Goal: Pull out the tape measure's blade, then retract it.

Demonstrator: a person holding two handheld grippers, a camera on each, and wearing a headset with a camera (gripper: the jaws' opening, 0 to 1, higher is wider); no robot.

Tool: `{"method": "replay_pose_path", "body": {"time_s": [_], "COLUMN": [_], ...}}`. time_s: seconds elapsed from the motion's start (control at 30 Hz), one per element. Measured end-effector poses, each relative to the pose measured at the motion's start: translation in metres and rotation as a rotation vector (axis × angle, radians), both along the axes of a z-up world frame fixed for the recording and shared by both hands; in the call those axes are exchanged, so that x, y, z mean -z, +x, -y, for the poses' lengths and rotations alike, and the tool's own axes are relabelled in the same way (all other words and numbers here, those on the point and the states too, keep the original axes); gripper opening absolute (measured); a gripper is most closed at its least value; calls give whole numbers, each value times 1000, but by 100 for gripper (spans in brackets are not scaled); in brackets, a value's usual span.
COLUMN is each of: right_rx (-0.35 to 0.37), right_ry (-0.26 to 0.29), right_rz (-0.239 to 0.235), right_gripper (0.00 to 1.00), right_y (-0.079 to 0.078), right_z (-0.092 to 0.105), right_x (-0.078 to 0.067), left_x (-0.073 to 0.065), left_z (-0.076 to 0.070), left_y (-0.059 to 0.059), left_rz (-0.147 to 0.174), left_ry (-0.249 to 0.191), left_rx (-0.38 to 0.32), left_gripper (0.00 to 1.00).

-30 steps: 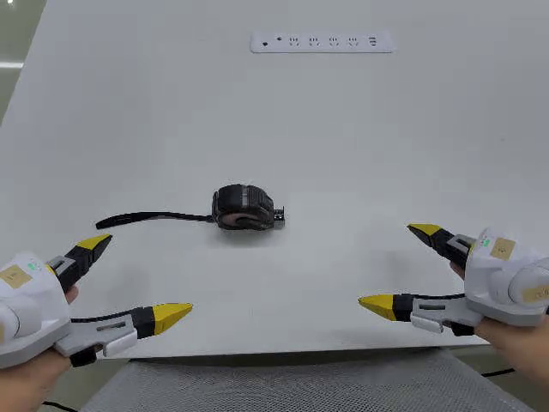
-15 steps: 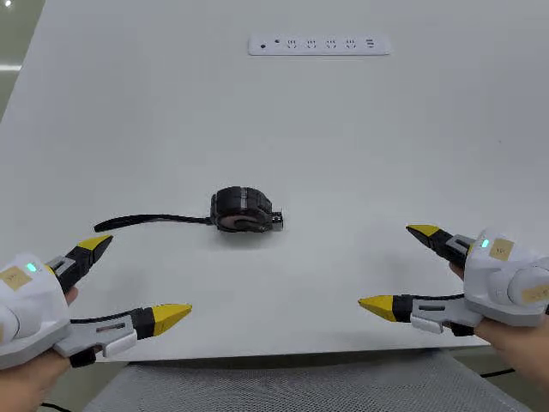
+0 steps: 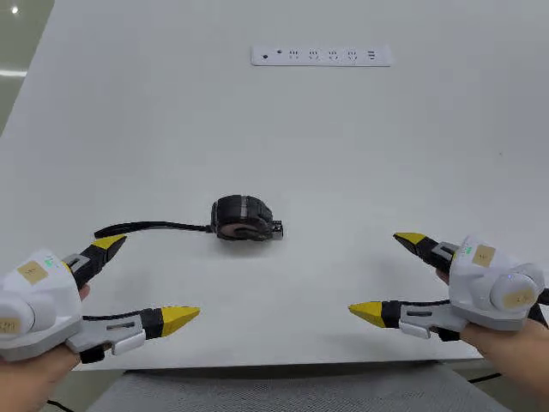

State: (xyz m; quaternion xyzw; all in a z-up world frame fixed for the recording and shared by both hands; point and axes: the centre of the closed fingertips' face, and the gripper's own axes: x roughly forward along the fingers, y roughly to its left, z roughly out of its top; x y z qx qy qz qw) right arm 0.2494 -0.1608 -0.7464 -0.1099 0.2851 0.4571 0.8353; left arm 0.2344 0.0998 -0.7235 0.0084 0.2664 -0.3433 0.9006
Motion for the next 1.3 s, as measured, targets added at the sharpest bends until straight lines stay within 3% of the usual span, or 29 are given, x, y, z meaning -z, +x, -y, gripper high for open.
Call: {"method": "replay_pose_path", "body": {"time_s": [0.43, 0.97, 1.3], "right_rx": [-22, -63, -101], "right_ry": [12, -3, -10], "right_rz": [-7, -23, -17], "right_gripper": [76, 72, 71], "right_y": [12, 26, 32], "right_z": [-11, -25, -34], "right_x": [8, 22, 25], "left_x": [7, 23, 26], "left_z": [11, 20, 26], "left_y": [10, 28, 39], "left_rz": [-5, -19, -14], "left_ry": [10, 57, 77], "left_rx": [64, 156, 207], "left_gripper": [93, 90, 88]}}
